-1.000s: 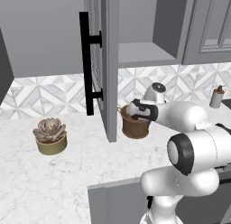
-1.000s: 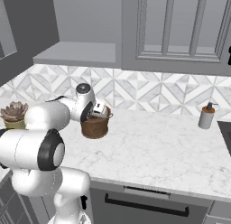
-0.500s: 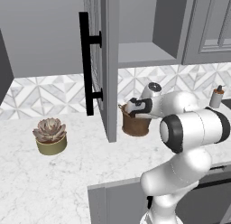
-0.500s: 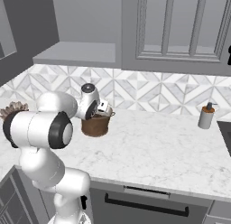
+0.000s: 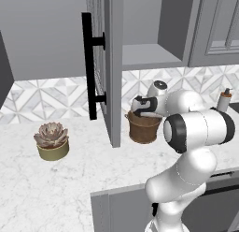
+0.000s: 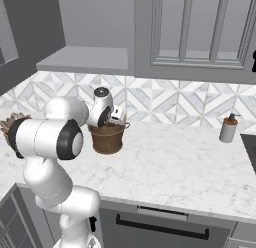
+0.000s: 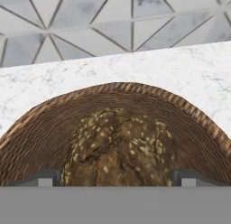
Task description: Open the cabinet, pick up the bread from the cabinet and place it in the basket. Then move the basket to the dining counter.
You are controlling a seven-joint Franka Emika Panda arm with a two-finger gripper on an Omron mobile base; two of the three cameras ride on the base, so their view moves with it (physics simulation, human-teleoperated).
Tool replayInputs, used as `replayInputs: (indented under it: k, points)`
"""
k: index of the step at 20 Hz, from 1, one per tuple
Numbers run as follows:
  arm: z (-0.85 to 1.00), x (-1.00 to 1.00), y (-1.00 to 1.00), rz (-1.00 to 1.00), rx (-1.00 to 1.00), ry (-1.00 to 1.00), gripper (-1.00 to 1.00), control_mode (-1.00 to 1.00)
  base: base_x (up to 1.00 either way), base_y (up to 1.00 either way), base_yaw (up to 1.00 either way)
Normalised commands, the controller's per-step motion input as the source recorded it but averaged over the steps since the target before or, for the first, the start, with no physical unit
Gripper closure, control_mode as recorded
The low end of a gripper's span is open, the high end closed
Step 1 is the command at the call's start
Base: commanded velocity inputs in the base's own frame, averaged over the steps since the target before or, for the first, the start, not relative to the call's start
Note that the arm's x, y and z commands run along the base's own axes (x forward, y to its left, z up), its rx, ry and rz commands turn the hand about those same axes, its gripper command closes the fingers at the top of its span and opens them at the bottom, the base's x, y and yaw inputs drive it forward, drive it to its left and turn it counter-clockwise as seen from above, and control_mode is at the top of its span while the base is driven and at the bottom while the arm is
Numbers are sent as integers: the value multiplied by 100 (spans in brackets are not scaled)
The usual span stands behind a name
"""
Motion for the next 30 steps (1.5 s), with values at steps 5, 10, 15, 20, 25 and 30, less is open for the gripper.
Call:
replayInputs:
  k: [5,10,15,20,25,30]
  points:
    - [0,0,0,0,0,0,-100,-100,0,0,0]
    - [13,-17,-3,-1,1,-7,-100,-100,0,0,0]
    - [7,-8,17,-3,-2,-2,-100,-100,0,0,0]
    - [-6,-11,8,-6,-14,22,-100,-100,0,0,0]
    - [23,-16,0,-10,0,-3,-100,-100,0,0,0]
    - [3,-46,-14,-21,7,0,-100,-100,0,0,0]
